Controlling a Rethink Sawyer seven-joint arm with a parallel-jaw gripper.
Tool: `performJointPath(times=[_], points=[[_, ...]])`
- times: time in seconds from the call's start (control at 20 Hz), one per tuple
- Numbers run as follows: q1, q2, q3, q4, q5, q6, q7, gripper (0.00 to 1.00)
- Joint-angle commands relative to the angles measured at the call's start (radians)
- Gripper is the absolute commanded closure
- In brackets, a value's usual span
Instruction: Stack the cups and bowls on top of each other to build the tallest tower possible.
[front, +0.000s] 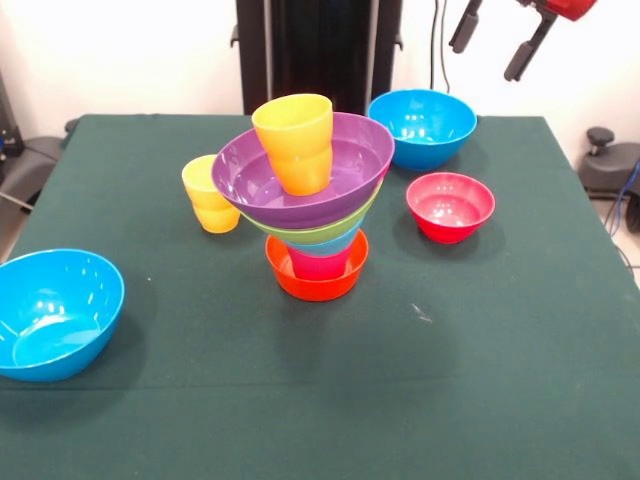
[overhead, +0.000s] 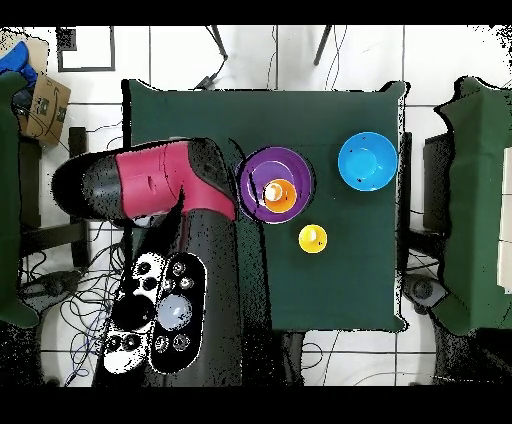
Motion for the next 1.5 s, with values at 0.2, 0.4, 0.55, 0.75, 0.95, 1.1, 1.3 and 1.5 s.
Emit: performJointPath(times=[0.2,0.4,0.55,0.75,0.95,1.1,1.3,1.5], points=[[-0.009,0.009,0.05,0.043,0.0,-0.022,0.028,0.0],[0.007,0.082,0.057,0.03,0.011,-0.108,0.112,0.0],[0.018,0.102,0.056,0.021,0.021,-0.127,0.137,0.0],[0.041,0.108,0.044,0.029,0.027,-0.142,0.157,0.0],[0.043,0.137,0.043,0.048,0.033,-0.21,0.166,0.0],[0.044,0.182,0.03,0.029,0.026,-0.254,0.179,0.0],[0.039,0.237,0.022,0.008,0.035,-0.312,0.19,0.0],[0.065,0.336,-0.007,-0.055,0.043,-0.37,0.251,0.0]])
